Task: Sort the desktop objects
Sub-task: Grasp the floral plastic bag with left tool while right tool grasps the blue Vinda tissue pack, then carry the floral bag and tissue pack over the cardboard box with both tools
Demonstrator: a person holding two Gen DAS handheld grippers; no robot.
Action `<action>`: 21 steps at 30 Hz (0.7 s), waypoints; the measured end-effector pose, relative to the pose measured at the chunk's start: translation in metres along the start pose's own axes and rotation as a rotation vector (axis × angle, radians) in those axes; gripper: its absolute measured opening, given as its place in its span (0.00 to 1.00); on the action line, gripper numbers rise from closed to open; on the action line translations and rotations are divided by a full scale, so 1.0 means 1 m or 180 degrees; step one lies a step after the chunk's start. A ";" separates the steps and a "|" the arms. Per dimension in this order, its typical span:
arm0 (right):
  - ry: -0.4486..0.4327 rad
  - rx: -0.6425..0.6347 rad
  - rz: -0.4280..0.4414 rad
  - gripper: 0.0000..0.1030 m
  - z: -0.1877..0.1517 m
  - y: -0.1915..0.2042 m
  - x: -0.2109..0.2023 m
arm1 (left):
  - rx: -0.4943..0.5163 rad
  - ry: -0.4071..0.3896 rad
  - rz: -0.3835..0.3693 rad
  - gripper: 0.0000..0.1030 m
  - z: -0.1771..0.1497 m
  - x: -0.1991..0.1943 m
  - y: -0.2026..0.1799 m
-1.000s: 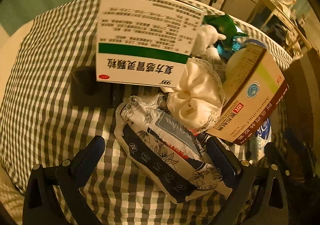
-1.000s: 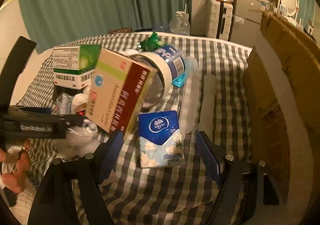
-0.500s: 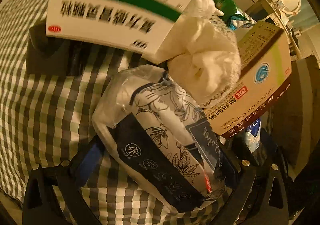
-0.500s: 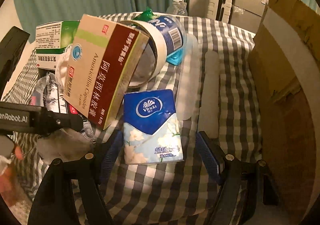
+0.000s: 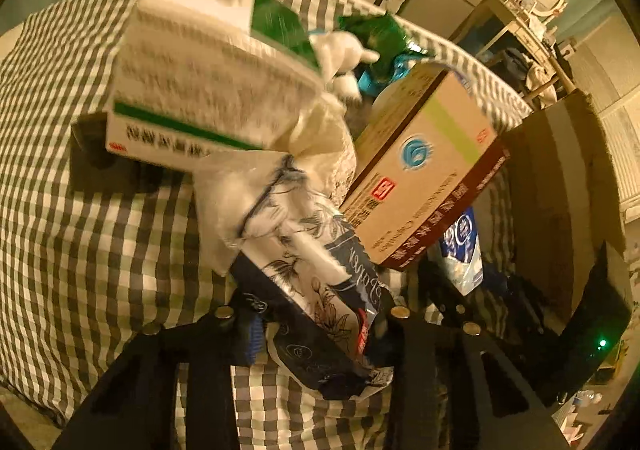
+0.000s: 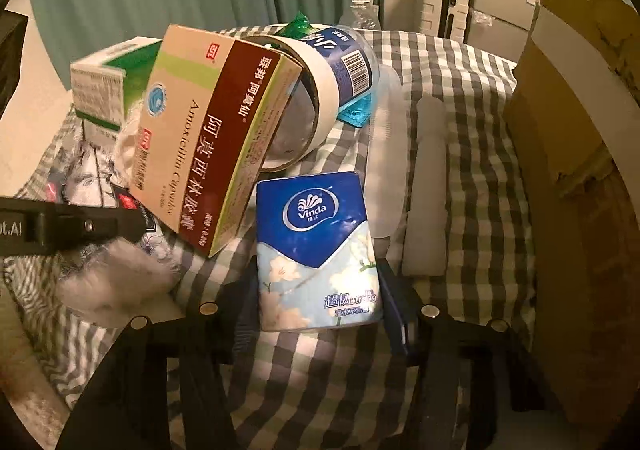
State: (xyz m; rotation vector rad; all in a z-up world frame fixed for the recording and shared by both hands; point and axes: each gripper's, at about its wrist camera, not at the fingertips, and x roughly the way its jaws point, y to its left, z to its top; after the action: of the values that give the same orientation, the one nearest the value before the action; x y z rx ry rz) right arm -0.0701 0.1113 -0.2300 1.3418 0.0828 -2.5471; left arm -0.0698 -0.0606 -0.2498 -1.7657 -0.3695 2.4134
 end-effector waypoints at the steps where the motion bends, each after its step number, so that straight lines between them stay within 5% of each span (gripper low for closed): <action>1: -0.0057 -0.0005 -0.0006 0.51 0.000 0.002 -0.005 | 0.0025 -0.0033 0.0012 0.34 -0.006 0.000 -0.003; 11: -0.0641 0.0038 -0.0075 0.51 0.014 0.010 -0.070 | 0.0200 -0.0539 0.0006 0.32 -0.013 -0.067 0.008; 16: -0.0902 0.0053 -0.0089 0.51 0.033 0.009 -0.102 | 0.0355 -0.1021 0.0260 0.32 0.007 -0.088 -0.022; 21: -0.1119 0.0111 -0.0076 0.51 0.037 0.007 -0.144 | 0.0524 -0.1467 0.0272 0.32 0.010 -0.119 -0.054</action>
State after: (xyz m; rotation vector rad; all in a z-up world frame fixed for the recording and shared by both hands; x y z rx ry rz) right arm -0.0205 0.1277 -0.0905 0.8890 -0.0131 -2.7723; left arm -0.0454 -0.0387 -0.1229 -1.1722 -0.1321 2.8074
